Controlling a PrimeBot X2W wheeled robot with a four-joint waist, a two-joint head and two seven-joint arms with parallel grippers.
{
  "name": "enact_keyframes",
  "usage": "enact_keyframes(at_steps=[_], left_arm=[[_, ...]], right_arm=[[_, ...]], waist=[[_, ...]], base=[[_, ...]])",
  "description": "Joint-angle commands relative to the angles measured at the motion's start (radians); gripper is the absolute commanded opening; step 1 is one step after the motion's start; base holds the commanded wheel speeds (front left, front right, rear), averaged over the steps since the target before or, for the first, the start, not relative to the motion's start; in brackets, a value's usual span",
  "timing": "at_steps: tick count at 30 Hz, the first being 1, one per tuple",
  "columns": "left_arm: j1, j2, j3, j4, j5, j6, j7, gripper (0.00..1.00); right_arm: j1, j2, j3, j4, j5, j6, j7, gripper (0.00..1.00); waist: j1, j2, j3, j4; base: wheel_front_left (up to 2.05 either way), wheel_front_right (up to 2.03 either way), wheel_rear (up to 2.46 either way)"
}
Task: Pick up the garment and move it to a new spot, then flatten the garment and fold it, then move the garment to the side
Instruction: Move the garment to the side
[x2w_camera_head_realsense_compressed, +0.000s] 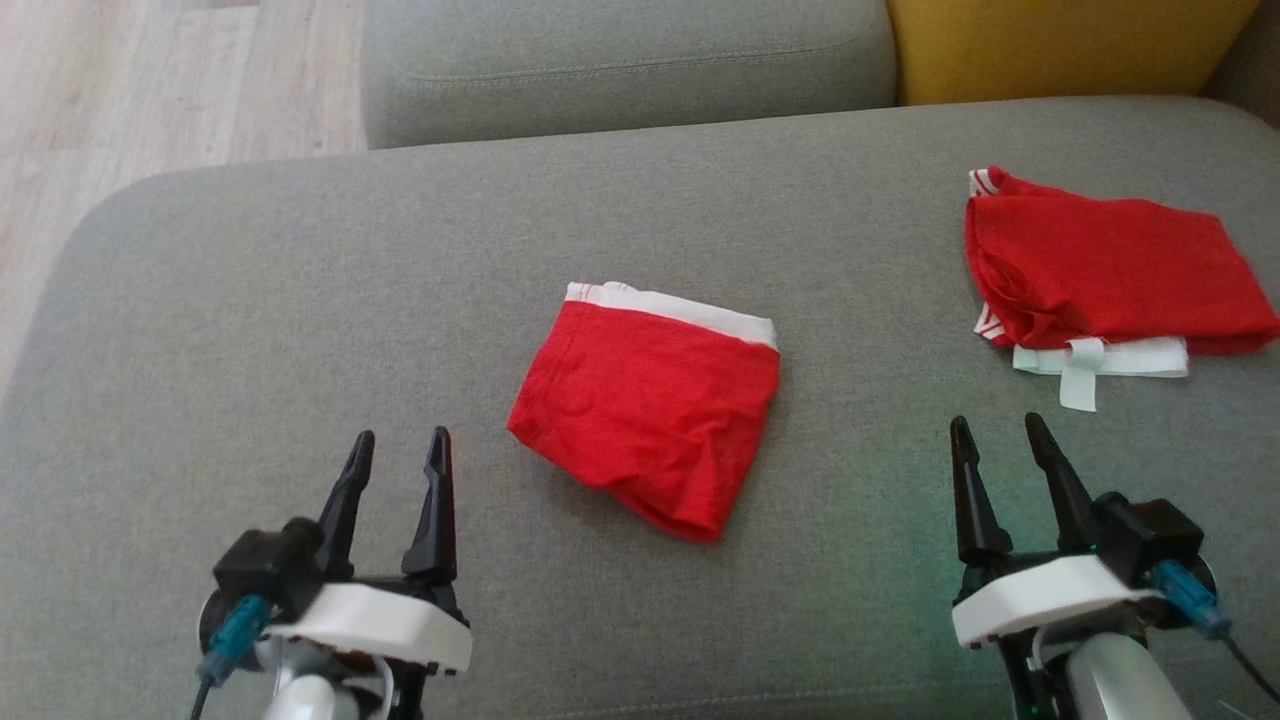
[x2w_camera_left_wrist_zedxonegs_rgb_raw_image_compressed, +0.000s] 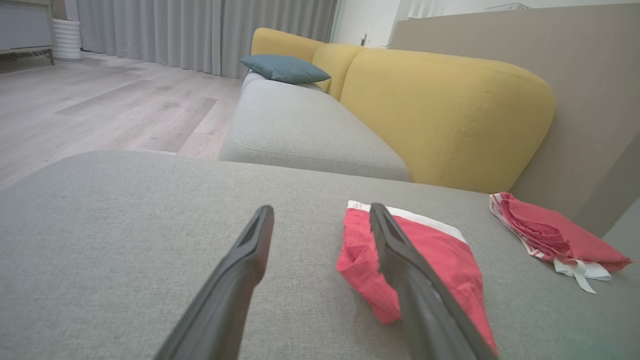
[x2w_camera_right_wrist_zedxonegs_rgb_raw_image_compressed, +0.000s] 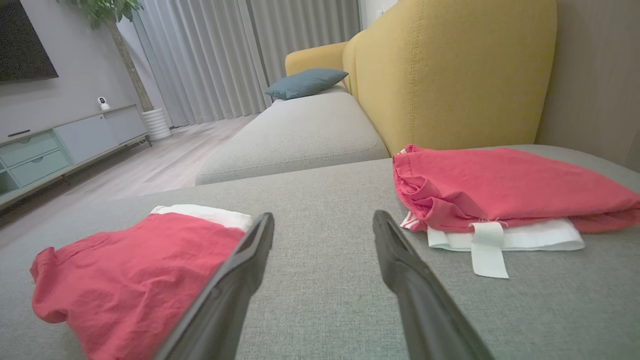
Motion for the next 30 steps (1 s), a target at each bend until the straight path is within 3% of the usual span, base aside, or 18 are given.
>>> enact_keyframes(at_steps=[1,7,19,30], left_arm=[[-0.043,0.003,0.043,-0.041,0.007,-0.004,-0.012,1.0],[-0.047,0.003,0.036,-0.048,0.002,-0.004,-0.012,1.0],[-0.094,0.003,-0.014,-0.022,-0.008,-0.001,-0.012,1.0],[-0.134,0.003,-0.056,-0.01,-0.018,0.011,-0.012,1.0]], right_arm=[[-0.027,-0.002,0.026,-0.041,0.005,0.004,-0.006,1.0],[-0.029,-0.001,0.023,-0.053,0.016,0.004,-0.005,1.0],[-0.115,-0.001,0.188,0.03,0.404,0.004,0.237,1.0],[-0.249,-0.001,0.202,0.215,0.564,0.004,0.305,1.0]], waist=[[0.0,0.0,0.001,-0.001],[0.0,0.0,0.014,0.013],[0.0,0.0,0.113,0.112],[0.0,0.0,0.177,0.229]], base=[[0.0,0.0,0.0],[0.0,0.0,0.0],[0.0,0.0,0.0],[0.0,0.0,0.0]])
